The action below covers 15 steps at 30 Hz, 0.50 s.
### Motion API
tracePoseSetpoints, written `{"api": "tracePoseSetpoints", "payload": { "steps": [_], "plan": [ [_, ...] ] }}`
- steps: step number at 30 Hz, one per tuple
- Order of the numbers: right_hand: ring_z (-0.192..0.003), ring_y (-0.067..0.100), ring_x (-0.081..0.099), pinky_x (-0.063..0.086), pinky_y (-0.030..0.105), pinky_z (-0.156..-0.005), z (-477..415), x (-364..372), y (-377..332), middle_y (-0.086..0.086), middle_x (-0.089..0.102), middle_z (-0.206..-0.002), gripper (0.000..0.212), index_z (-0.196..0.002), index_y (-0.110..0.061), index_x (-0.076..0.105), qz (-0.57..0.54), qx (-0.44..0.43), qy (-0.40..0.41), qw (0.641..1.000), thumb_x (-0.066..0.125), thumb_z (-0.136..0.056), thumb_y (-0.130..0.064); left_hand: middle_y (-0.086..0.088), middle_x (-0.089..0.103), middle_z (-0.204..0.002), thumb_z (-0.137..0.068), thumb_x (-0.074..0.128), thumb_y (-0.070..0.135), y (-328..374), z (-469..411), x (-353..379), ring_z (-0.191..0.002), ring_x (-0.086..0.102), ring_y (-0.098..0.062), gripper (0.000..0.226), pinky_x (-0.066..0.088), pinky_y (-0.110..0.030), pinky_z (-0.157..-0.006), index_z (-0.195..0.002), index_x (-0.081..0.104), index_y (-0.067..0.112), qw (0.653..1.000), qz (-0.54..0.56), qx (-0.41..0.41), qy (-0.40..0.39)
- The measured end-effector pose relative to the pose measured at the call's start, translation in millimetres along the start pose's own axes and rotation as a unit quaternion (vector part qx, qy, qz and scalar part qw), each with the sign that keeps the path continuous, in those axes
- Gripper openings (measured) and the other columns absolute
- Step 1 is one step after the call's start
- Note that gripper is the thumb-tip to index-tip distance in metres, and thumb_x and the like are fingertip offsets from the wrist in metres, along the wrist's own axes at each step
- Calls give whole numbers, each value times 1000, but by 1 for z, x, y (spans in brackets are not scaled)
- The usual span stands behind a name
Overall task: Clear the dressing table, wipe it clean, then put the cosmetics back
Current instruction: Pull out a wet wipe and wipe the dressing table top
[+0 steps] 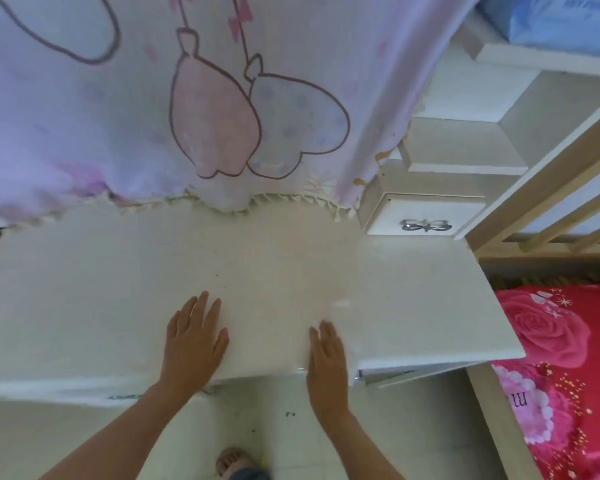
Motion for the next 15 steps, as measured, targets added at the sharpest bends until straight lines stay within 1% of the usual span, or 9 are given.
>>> {"api": "tracePoseSetpoints", "payload": {
  "steps": [2, 3, 5, 6, 7, 9, 11, 13, 15],
  "plan": [
    [-139, 19, 20, 8, 24, -114, 16, 35, -76, 6, 49, -132, 39, -115, -10, 47, -27, -116, -52, 992, 28, -84, 3, -28, 59, -118, -89, 28, 37, -51, 28, -20, -103, 58, -45, 55, 50, -56, -77, -112, 59, -2, 997, -11, -70, 23],
    [-141, 17, 13, 8, 25, -114, 24, 48, -109, 3, 49, -131, 44, -115, -10, 47, -36, -179, -70, 981, 40, -74, 3, -28, 59, -117, -91, 26, 39, -78, 46, -31, -103, 58, -46, 58, 50, -56, -77, -110, 61, -4, 994, -21, -106, 31],
    [-136, 23, 22, 8, 27, -113, 36, 73, -164, 6, 59, -124, 53, -113, -10, 50, -27, -270, -143, 952, 61, -62, 1, -28, 59, -117, -95, 18, 44, -130, 86, -52, -103, 58, -46, 66, 49, -56, -76, -109, 61, -4, 983, -43, -172, 39],
    [-129, 24, 32, 9, 27, -113, 41, 85, -184, 8, 64, -118, 49, -109, -10, 55, -16, -304, -173, 937, 61, -61, 1, -28, 59, -117, -93, 20, 43, -155, 109, -62, -103, 57, -46, 64, 49, -58, -76, -110, 61, -3, 975, -52, -212, 45],
    [-120, 22, 41, 14, 26, -112, 43, 95, -205, 7, 67, -112, 43, -104, -10, 61, -14, -341, -195, 920, 52, -63, 1, -28, 58, -118, -89, 25, 42, -176, 133, -72, -104, 57, -47, 61, 47, -60, -77, -111, 60, -3, 964, -54, -254, 50],
    [-110, 18, 54, 35, 25, -102, 46, 117, -239, 3, 71, -104, 43, -95, -14, 66, 2, -395, -253, 883, 37, -64, -5, -28, 55, -123, -81, 28, 40, -209, 181, -88, -111, 51, -49, 64, 42, -63, -85, -116, 58, -4, 938, -35, -337, 78],
    [-100, 17, 65, 46, 26, -88, 51, 129, -274, -1, 70, -103, 34, -92, -18, 66, 15, -430, -295, 853, 45, -68, -7, -26, 52, -129, -80, 25, 44, -227, 228, -100, -118, 45, -47, 69, 35, -61, -93, -120, 57, -2, 903, -15, -410, 125],
    [-105, 20, 62, 45, 26, -88, 63, 141, -303, 4, 64, -115, 34, -104, -12, 63, 33, -485, -362, 795, 46, -78, -1, -25, 51, -129, -81, 26, 44, -232, 268, -105, -120, 44, -47, 68, 34, -61, -95, -121, 56, -1, 871, -8, -467, 151],
    [-129, 22, 41, 32, 29, -104, 81, 144, -329, 10, 43, -141, 46, -127, -7, 51, 53, -560, -389, 729, 33, -88, 7, -25, 50, -131, -82, 27, 44, -230, 300, -107, -122, 43, -48, 66, 33, -61, -97, -122, 55, -1, 844, 1, -512, 161]
  ]
}}
Point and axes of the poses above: each hand's wrist, its own z-axis away from the middle knuckle, its own x-axis out of the palm, y = z × x, the point moved 7 cm from there along -z, towards the middle knuckle
